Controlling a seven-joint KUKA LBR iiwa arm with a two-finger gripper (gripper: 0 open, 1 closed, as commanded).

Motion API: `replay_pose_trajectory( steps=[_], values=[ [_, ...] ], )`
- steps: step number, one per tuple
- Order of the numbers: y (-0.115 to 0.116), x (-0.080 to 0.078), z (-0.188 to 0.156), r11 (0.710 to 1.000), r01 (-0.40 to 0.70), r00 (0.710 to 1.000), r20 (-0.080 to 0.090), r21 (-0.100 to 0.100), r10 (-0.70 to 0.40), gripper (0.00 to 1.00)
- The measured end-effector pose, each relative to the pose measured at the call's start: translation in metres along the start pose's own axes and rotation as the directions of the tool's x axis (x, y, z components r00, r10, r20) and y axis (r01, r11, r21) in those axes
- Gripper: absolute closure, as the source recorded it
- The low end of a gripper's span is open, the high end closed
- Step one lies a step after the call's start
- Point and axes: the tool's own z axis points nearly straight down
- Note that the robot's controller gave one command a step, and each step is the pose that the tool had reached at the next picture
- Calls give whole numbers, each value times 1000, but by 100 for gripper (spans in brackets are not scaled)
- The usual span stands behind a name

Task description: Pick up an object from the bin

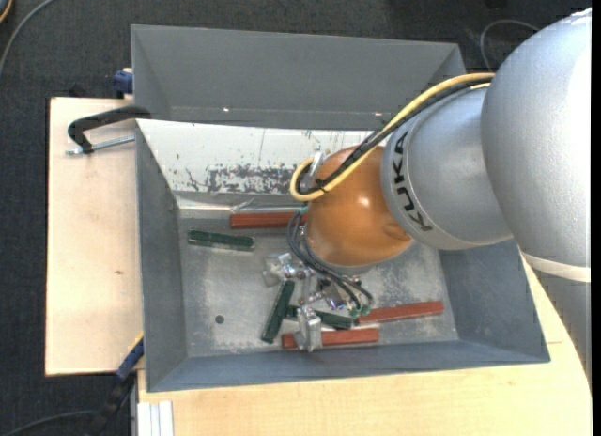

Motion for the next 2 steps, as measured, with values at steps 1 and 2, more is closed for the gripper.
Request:
replay_pose_trajectory(
  steps=[1,2],
  values=[
    [-2,-1,-3,1000,-4,1000,6,2,4,100],
    [-32,-41,-247,979,206,978,21,10,-206,100]
  ],
)
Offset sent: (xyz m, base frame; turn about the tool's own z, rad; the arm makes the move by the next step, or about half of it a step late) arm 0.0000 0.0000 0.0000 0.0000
